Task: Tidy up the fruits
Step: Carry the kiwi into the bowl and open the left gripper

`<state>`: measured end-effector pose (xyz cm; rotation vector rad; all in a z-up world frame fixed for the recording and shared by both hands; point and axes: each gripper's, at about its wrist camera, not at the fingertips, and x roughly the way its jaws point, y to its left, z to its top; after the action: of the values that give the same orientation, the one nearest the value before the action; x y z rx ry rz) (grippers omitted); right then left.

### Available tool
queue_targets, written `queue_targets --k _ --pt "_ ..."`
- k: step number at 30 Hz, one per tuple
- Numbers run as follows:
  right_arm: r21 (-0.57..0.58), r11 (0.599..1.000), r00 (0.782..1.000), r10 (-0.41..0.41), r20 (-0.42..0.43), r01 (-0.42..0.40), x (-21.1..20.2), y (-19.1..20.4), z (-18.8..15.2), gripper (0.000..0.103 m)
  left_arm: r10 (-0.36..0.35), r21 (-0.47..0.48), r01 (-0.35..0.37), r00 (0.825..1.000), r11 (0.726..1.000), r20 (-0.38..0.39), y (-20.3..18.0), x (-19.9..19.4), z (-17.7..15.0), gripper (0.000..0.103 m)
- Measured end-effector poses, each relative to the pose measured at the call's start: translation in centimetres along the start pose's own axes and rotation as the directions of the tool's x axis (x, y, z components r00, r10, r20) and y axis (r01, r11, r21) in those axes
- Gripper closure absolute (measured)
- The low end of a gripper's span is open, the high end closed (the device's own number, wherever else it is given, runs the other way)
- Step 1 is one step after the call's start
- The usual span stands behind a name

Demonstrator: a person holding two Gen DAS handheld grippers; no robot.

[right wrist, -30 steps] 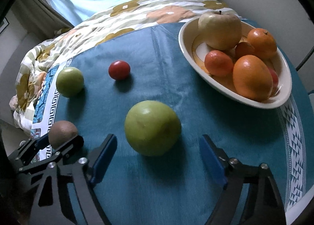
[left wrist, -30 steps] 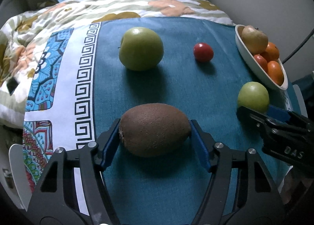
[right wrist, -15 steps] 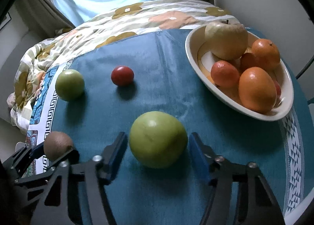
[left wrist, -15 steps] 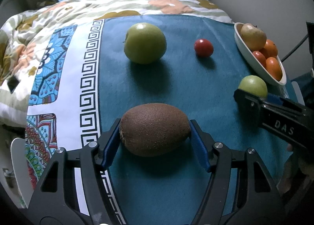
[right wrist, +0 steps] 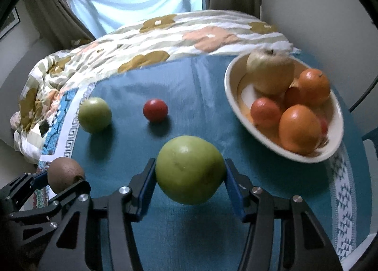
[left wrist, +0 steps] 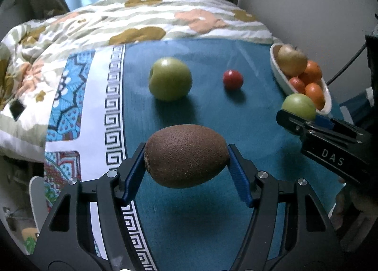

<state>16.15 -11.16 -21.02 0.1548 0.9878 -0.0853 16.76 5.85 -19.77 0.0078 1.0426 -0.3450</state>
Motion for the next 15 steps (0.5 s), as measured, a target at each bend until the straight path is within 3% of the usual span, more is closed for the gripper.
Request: queue_targets --k 7,15 --pt "0.035 0.999 0.999 0.007 0.052 -0.009 -3.9 -1.8 1.2 0.052 -0.027 0.041 0.024 0.998 0.999 0.057 -2.3 -2.4 2.5 0.032" --pt "0.041 0.999 0.995 -0.002 0.104 -0.003 -7.8 -6.6 2.9 0.052 -0.048 0.064 0.040 0.991 0.997 0.125 -7.1 -4.5 5.7 0.032"
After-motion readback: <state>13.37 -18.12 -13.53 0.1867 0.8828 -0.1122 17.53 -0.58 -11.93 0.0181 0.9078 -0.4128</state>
